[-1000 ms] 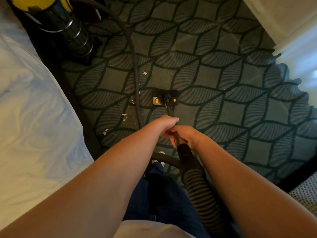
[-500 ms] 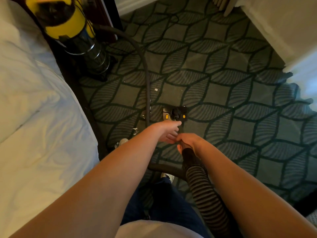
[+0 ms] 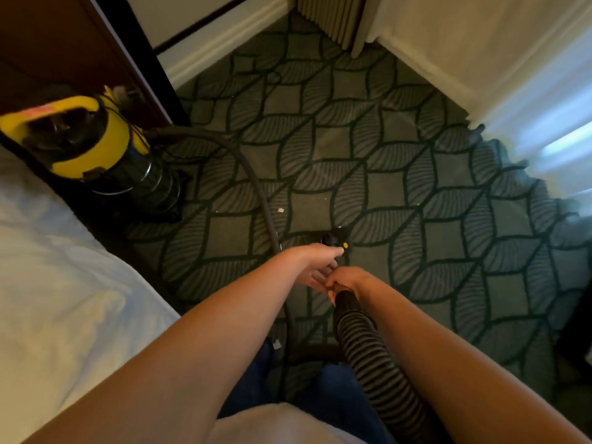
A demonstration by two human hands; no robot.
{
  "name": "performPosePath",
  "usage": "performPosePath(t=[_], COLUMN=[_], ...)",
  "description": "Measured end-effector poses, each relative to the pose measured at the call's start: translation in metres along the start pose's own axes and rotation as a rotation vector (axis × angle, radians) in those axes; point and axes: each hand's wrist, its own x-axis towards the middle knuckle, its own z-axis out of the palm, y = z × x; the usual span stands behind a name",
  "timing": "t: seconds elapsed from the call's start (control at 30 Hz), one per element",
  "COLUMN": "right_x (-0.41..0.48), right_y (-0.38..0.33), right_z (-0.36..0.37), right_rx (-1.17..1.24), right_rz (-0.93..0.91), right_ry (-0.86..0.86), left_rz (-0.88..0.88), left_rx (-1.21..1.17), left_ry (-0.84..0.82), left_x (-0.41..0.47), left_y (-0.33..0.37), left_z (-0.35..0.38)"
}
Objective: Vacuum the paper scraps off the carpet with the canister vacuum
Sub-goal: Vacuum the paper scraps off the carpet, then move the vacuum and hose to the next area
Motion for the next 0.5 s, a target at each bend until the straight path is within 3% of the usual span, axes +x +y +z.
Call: performPosePath(t=[0.17,0.33,0.5], right_x=[0.003,-0.01,-0.034], right_y=[-0.036,-0.078,-0.112], right_z=[0.057,0.102,0.132], right_rx=[0.167,0.628,0.864], right_rz=[-0.011,-0.115,-0.148], right_ry=[0.121,-0.013,-0.043], left_rz=[-0.003,0.037,-0.016], left_rx=[0.087,0.271,0.45], left_ry=[-0.083,-0.054,-0.138], left_x=[-0.037,-0.057,-0.088], left_y=[0.013,0.034,0.066], left_z=[-0.08,-0.132,-0.168])
